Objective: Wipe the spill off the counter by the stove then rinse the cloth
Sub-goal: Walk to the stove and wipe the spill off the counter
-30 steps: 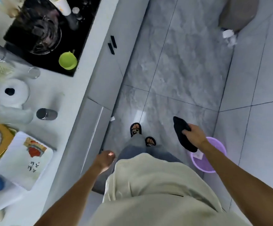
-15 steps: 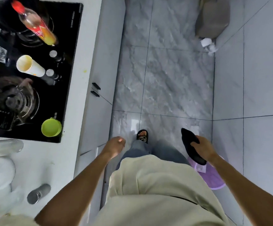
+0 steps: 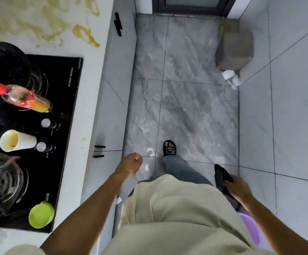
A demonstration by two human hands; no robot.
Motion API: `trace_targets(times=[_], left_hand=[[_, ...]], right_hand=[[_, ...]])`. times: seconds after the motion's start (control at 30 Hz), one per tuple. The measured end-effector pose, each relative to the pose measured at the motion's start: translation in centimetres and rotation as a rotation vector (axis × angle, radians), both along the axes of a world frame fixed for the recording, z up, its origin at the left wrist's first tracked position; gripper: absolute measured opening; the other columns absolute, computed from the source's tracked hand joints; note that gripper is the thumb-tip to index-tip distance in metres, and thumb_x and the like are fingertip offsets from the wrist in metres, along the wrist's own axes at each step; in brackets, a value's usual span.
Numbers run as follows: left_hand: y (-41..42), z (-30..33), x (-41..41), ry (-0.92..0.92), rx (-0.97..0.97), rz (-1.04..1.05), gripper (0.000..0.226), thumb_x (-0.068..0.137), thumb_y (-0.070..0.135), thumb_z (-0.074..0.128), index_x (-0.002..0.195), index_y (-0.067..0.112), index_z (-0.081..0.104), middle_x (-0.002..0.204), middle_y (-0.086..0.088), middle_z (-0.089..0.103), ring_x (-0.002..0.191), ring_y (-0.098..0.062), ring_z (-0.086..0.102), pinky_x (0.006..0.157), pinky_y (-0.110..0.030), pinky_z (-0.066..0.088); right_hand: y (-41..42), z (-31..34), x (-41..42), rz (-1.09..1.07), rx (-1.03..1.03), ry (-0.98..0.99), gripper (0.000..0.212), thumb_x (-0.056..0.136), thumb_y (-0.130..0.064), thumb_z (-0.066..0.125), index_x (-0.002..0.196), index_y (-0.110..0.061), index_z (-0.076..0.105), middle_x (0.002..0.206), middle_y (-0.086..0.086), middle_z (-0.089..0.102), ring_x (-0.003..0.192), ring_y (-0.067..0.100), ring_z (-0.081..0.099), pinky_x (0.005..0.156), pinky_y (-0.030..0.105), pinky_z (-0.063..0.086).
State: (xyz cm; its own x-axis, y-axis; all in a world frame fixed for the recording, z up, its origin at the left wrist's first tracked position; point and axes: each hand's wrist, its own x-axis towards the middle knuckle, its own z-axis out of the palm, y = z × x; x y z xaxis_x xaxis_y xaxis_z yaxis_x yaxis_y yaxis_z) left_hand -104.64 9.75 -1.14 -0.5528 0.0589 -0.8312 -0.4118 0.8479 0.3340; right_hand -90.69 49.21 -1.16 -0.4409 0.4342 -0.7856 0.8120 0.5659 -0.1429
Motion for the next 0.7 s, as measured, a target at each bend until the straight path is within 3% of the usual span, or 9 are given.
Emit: trace_targets(times=[0.17,0.27,0.5,0.7], left_hand=[[-1.2,-0.5,-2.1,-0.037,-0.107,-0.005,0.034,0.112,0.026,0.046,0.119,0.008,0.073,0.126,-0.012,0.074,0.119,-0.030,0.069,0.099,-0.033,0.049],[-2.1,-0.4,-2.9,-0.083,-0.156,-0.057,0.033,0.114,0.028,0.046,0.127,0.009,0.070,0.134,-0.010,0.071,0.125,-0.029,0.066,0.102,-0.031,0.047],[-2.4,-1.3,-7.3,-0.160,-0.183,-0.063,0.038,0.115,0.028,0.041,0.140,0.015,0.066,0.148,-0.005,0.064,0.136,-0.027,0.061,0.111,-0.031,0.045],[-1.6,-1.9,-17.1,-0.095,-0.150,-0.040,0.037,0.113,0.020,0.043,0.141,0.012,0.066,0.149,-0.003,0.063,0.137,-0.022,0.059,0.109,-0.031,0.046]], right_hand=[[1.1,0.2,-14.1,0.144,-0.091,0.076,0.023,0.099,-0.011,0.057,0.119,-0.011,0.069,0.098,0.011,0.070,0.083,0.028,0.059,0.065,0.033,0.041],[0.6,0.4,-22.4,0.207,-0.146,0.127,0.032,0.101,-0.014,0.057,0.132,-0.011,0.066,0.104,0.010,0.069,0.092,0.028,0.061,0.079,0.033,0.044],[-2.4,0.2,-38.5,0.318,-0.206,0.235,0.024,0.100,-0.016,0.057,0.119,-0.009,0.070,0.097,0.011,0.072,0.075,0.018,0.061,0.066,0.032,0.045],[-3.3,-0.2,-46.1,0.459,-0.202,0.156,0.028,0.101,-0.014,0.055,0.126,-0.012,0.067,0.098,0.007,0.069,0.085,0.025,0.063,0.066,0.030,0.044]])
